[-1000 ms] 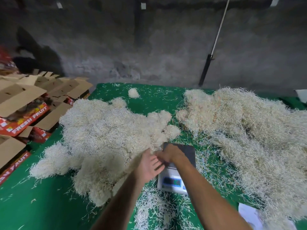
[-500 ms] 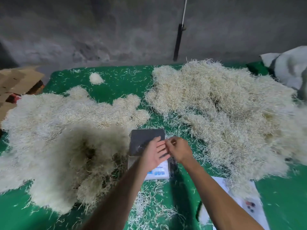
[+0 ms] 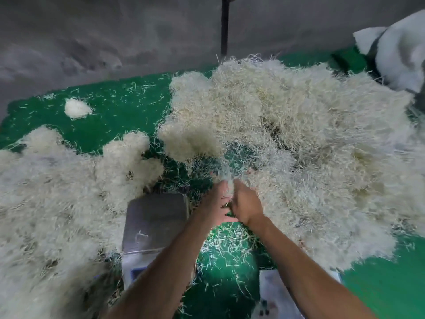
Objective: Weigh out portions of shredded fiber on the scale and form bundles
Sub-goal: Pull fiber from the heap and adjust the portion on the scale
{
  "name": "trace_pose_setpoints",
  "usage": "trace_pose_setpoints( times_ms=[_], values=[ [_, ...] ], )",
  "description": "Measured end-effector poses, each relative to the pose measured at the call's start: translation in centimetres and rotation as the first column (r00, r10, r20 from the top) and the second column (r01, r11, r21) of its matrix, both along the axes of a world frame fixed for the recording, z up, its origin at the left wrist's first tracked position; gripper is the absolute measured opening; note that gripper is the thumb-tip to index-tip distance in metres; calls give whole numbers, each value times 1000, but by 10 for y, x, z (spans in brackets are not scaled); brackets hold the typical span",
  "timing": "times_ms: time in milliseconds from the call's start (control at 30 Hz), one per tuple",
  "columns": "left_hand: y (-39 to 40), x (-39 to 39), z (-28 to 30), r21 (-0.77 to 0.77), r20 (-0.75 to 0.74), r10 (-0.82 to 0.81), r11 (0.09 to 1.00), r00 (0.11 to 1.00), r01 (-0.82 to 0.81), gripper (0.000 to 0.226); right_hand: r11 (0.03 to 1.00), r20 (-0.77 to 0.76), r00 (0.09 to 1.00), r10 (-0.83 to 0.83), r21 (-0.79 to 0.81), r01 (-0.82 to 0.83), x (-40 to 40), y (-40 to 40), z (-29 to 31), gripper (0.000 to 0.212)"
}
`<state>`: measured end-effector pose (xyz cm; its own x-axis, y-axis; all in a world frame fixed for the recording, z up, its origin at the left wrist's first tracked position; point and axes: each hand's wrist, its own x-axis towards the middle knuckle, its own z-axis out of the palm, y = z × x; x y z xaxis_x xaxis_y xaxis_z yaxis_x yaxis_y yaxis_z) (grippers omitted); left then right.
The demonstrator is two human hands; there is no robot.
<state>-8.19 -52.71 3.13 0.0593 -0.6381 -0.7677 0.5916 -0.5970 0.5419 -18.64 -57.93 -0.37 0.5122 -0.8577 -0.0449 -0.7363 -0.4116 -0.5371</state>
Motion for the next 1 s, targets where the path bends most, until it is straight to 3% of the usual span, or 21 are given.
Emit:
trace_pose_setpoints(
  times_ms=[67, 133, 200, 267, 300, 367, 467, 533, 567, 633, 700, 767, 800, 867, 933, 1000],
  values=[
    [-10, -1, -10, 51, 119, -18, 999, 993, 12, 26, 996, 306, 951, -55, -48, 73, 2, 9, -6, 63],
    [-22, 3, -22, 12, 221, 30, 999, 975, -33, 26, 998, 454, 890, 37, 21, -52, -10, 12, -6, 55],
    [-32, 9, -25, -27, 270, 40, 999, 962, -34, 12, 998, 417, 908, 49, 15, -61, -26, 8, -8, 63],
    [-40, 14, -6, -101, 498, 90, 994, 862, -45, 20, 998, 293, 955, 39, -51, -25, -36, 4, -5, 83],
    [-46, 18, 4, -87, 505, 115, 993, 855, -82, 20, 994, 228, 972, 52, -108, -27, -38, 2, -2, 90],
    [-52, 24, 25, -152, 605, 44, 987, 795, 61, 28, 995, 151, 989, 6, -95, 8, -33, 0, 8, 79],
    [-47, 28, 58, -133, 876, -104, 887, 471, 442, 37, 996, 30, 997, -73, -48, 74, -24, -13, 23, 34],
    [-40, 35, 74, 113, 913, -341, 738, 223, 666, 52, 995, -116, 991, -65, -77, 56, -23, -25, 37, 33],
    [-34, 40, 79, 297, 885, -465, 625, 38, 722, 67, 994, -222, 973, -56, -109, 33, -26, -31, 44, 37],
    [-21, 50, 87, 567, 768, -595, 462, -236, 681, 69, 982, -373, 925, -80, -190, 8, -35, -43, 54, 47],
    [-14, 62, 95, 578, 783, -574, 531, -238, 620, 57, 975, -416, 906, -83, -222, -12, -45, -46, 61, 49],
    [-9, 73, 113, 390, 872, -490, 705, 8, 593, 76, 974, -412, 907, -84, -226, -13, -52, -41, 67, 45],
    [-7, 75, 126, 253, 880, -428, 787, 204, 562, 98, 976, -408, 909, -84, -217, -7, -54, -38, 69, 45],
    [-3, 76, 152, 87, 856, -307, 878, 415, 471, 117, 988, -407, 911, -70, -155, 6, -57, -29, 73, 46],
    [-2, 76, 165, -22, 779, -185, 947, 599, 321, 102, 995, -406, 912, -56, -103, 15, -58, -21, 77, 36],
    [2, 76, 165, -92, 666, -65, 981, 743, 168, 69, 999, -373, 928, -22, -48, 5, -53, -15, 84, 33]
  ],
)
